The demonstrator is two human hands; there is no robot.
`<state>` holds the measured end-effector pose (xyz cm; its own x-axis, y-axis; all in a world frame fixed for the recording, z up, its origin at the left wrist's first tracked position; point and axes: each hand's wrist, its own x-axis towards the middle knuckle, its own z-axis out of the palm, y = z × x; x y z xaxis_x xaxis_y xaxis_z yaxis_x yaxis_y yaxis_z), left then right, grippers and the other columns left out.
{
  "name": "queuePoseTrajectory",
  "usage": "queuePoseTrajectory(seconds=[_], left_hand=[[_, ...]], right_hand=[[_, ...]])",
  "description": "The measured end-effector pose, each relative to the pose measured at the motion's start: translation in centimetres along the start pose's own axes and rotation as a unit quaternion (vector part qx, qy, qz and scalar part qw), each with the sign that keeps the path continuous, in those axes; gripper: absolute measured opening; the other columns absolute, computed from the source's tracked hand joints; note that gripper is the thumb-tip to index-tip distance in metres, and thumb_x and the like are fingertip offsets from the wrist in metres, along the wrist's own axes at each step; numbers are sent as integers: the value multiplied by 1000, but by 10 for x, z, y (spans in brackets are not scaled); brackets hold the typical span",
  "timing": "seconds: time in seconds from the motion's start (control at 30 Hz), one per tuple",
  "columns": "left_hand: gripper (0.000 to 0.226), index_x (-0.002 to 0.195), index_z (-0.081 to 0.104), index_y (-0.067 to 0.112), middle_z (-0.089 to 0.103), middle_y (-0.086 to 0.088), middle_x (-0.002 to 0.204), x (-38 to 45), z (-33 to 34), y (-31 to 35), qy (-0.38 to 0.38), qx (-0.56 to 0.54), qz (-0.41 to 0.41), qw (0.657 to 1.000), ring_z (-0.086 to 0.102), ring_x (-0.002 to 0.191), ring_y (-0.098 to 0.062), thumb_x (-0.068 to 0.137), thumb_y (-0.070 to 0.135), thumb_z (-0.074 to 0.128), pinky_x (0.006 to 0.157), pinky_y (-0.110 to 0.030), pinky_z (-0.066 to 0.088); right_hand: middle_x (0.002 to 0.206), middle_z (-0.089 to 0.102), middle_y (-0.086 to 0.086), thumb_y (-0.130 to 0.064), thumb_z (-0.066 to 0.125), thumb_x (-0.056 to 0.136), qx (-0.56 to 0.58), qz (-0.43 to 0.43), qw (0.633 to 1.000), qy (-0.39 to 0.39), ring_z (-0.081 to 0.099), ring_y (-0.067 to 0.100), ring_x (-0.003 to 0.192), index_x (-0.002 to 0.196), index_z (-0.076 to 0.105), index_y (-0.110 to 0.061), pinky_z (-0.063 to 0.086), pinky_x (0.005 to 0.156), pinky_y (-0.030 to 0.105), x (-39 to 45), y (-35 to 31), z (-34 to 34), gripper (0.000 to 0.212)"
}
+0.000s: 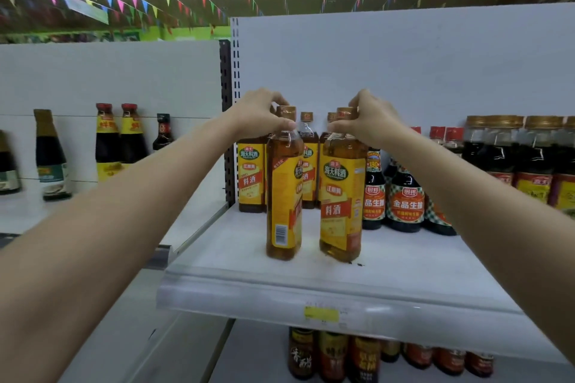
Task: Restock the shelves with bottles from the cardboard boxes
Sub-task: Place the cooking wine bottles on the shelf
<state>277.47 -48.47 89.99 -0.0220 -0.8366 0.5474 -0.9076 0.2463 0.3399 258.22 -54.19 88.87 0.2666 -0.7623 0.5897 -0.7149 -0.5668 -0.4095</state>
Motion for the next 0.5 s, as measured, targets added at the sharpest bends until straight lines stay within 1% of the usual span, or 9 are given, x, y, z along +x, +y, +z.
queuePoseTrajectory(seconds=[0.03, 0.1, 0.13, 0.2, 0.23, 0.27, 0.33, 0.4, 0.5], left_hand=[[40, 121, 55, 14, 61, -4, 102, -2, 2, -5, 7, -38, -10, 999, 57, 91, -17, 86, 29, 68, 78, -29, 45], [28, 113, 56, 13, 63, -5, 101, -5, 9, -14, 18, -154, -31, 987, 61, 93, -18, 88, 20, 66, 85, -34, 52], [24, 112, 56, 12, 64, -5, 102, -7, 13, -19, 22, -222, -39, 974, 63, 92, -18, 89, 15, 64, 87, -35, 53], [27, 120, 56, 5, 65, -3, 101, -10, 24, -26, 24, -346, -54, 937, 64, 90, -15, 94, 9, 56, 85, -33, 54], [31, 125, 53, 2, 66, -4, 103, -11, 31, -29, 24, -394, -61, 917, 64, 90, -14, 95, 8, 52, 81, -30, 54], [34, 130, 51, 1, 66, -5, 106, -10, 36, -32, 26, -435, -69, 898, 64, 92, -15, 97, 9, 50, 78, -29, 54], [38, 135, 48, 2, 66, -8, 111, -8, 45, -33, 31, -496, -84, 864, 64, 94, -16, 98, 11, 48, 75, -27, 53], [39, 136, 48, 3, 65, -10, 114, -5, 48, -33, 37, -513, -89, 853, 62, 97, -16, 98, 11, 46, 77, -29, 52], [40, 137, 46, 2, 62, -14, 122, -3, 53, -31, 40, -511, -88, 854, 62, 97, -16, 98, 12, 47, 74, -26, 52]], right_hand=[[110, 57, 6, -41, 68, 83, 37, 14, 999, 14, 57, 22, 97, 123, 44, -8, 53, 82, 38, -2, 3, 3, 57], [110, 58, 1, -40, 68, 85, 124, 30, 991, 41, 57, 17, 93, 126, 47, -10, 51, 71, 28, -7, 9, 11, 55], [111, 60, 1, -38, 67, 86, 168, 30, 984, 51, 58, 15, 92, 128, 48, -12, 49, 68, 25, -9, 11, 15, 53], [111, 61, -1, -34, 64, 90, 231, 25, 970, 64, 59, 12, 90, 133, 48, -15, 48, 65, 21, -14, 14, 22, 49], [109, 60, -3, -33, 62, 91, 248, 22, 966, 69, 59, 11, 91, 135, 48, -17, 48, 67, 21, -16, 16, 25, 48], [110, 59, -5, -33, 60, 93, 260, 19, 963, 73, 58, 12, 95, 137, 47, -18, 50, 73, 24, -17, 18, 27, 48], [116, 59, -5, -32, 57, 95, 286, 20, 955, 71, 59, 15, 104, 140, 45, -20, 52, 85, 33, -19, 20, 30, 49], [125, 60, -3, -32, 55, 96, 320, 21, 945, 64, 60, 17, 110, 140, 45, -17, 52, 91, 37, -21, 22, 35, 47], [122, 62, -2, -29, 51, 98, 351, 20, 934, 59, 60, 14, 112, 134, 50, -14, 50, 97, 38, -21, 21, 44, 39]])
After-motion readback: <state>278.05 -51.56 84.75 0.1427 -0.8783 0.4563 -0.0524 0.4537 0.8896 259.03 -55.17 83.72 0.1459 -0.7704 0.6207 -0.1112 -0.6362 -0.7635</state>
